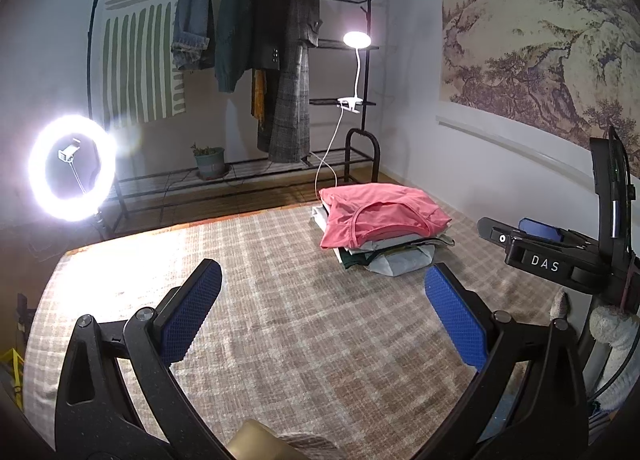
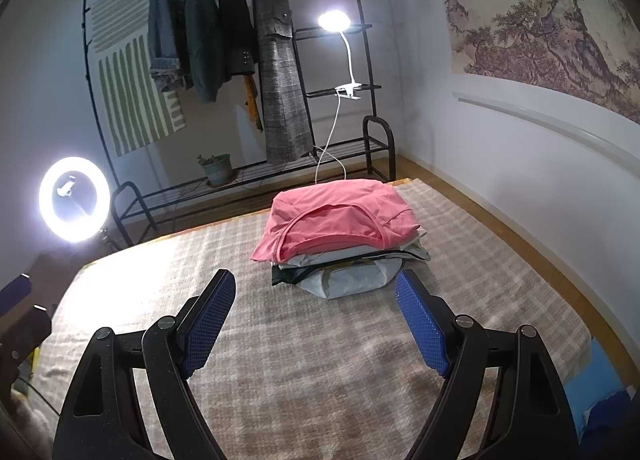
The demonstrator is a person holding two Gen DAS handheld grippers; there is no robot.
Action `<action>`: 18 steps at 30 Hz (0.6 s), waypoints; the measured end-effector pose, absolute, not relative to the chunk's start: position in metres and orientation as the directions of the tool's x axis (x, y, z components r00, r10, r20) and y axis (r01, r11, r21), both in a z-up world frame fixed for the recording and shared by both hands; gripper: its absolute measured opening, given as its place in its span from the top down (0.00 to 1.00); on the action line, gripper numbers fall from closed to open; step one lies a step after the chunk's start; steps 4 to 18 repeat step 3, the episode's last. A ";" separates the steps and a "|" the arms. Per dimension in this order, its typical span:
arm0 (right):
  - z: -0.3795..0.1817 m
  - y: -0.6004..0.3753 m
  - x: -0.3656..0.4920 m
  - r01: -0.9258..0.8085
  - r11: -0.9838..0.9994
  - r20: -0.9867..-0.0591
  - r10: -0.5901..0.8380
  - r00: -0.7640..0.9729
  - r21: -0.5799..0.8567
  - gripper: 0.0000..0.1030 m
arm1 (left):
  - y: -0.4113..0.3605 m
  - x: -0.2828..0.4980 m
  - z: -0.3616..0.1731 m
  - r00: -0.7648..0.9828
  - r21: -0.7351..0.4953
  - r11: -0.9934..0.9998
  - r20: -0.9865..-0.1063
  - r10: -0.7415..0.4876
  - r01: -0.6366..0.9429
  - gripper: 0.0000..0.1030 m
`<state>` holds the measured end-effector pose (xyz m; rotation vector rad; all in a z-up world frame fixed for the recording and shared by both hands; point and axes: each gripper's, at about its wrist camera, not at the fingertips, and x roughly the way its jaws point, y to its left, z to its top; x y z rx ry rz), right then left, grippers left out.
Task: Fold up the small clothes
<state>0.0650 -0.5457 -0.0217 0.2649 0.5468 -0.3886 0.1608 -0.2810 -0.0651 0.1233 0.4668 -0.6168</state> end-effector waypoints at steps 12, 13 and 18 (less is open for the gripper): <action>-0.022 -0.546 0.066 0.421 0.897 -0.550 -0.285 0.785 0.137 0.20 | -0.278 0.164 -0.065 0.725 -0.008 0.814 -0.450 -0.521 0.580 0.00; -0.022 -0.546 0.066 0.421 0.897 -0.550 -0.285 0.785 0.137 0.20 | -0.278 0.164 -0.065 0.725 -0.008 0.814 -0.450 -0.521 0.580 0.00; -0.022 -0.546 0.066 0.421 0.897 -0.550 -0.285 0.785 0.137 0.20 | -0.278 0.164 -0.065 0.725 -0.008 0.814 -0.450 -0.521 0.580 0.00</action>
